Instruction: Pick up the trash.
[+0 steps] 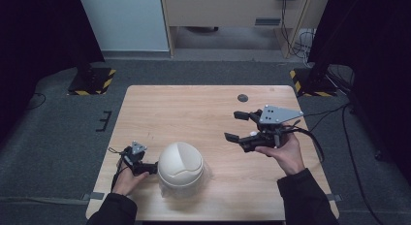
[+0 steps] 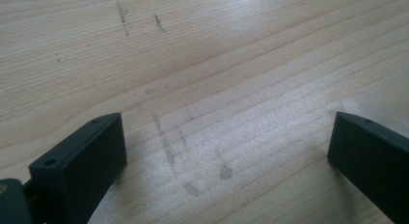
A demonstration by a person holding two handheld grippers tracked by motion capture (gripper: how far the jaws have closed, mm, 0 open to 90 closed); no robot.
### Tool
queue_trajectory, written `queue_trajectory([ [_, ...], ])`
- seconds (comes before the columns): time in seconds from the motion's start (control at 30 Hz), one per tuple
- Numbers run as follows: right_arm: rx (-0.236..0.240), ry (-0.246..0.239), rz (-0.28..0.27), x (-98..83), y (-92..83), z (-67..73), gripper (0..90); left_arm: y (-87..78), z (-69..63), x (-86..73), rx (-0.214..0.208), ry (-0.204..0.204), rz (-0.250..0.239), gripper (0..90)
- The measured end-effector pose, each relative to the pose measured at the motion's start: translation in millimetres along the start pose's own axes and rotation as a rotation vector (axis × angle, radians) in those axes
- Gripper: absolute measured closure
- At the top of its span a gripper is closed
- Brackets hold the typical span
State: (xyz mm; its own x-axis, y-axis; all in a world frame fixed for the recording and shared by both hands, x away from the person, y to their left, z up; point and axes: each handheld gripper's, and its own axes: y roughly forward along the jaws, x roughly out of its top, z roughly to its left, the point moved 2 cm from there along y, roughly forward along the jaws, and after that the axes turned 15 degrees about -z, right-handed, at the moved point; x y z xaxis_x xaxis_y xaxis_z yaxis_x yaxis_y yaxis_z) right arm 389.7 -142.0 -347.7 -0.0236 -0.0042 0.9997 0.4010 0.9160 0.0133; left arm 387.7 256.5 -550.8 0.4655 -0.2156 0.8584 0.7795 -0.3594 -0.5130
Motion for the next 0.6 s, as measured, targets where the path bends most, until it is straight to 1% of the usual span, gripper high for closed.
queue_trajectory([
  [0.03,0.012,0.001,0.001,0.7,4.3,2.0,22.2,0.0,0.0,0.0,0.000,0.000,0.000,0.0],
  [0.07,0.012,0.001,0.001,0.7,4.3,2.0,22.2,0.0,0.0,0.0,0.000,0.000,0.000,0.0],
  [0.17,0.032,0.010,-0.009,1.7,10.7,4.3,22.3,0.0,0.0,0.0,0.000,0.000,0.000,0.0],
  [0.3,0.049,0.009,-0.003,2.6,18.0,6.8,22.3,0.0,0.0,0.0,0.000,0.000,0.000,0.0],
  [0.4,0.068,0.016,-0.008,3.0,22.7,10.1,22.1,0.0,0.0,0.0,0.000,0.000,0.000,0.0],
  [0.47,0.083,0.030,-0.015,1.6,25.4,12.7,22.1,0.0,0.0,0.0,0.000,0.000,0.000,0.0],
  [0.53,0.096,0.036,-0.009,-1.5,27.6,15.3,22.0,0.0,0.0,0.0,0.000,0.000,0.000,0.0],
  [0.57,0.099,0.037,0.010,-6.4,29.5,17.5,22.1,0.0,0.0,0.0,0.000,0.000,0.000,0.0],
  [0.6,0.099,0.037,0.010,-6.4,29.5,17.5,22.1,0.0,0.0,0.0,0.000,-0.001,0.000,0.0],
])
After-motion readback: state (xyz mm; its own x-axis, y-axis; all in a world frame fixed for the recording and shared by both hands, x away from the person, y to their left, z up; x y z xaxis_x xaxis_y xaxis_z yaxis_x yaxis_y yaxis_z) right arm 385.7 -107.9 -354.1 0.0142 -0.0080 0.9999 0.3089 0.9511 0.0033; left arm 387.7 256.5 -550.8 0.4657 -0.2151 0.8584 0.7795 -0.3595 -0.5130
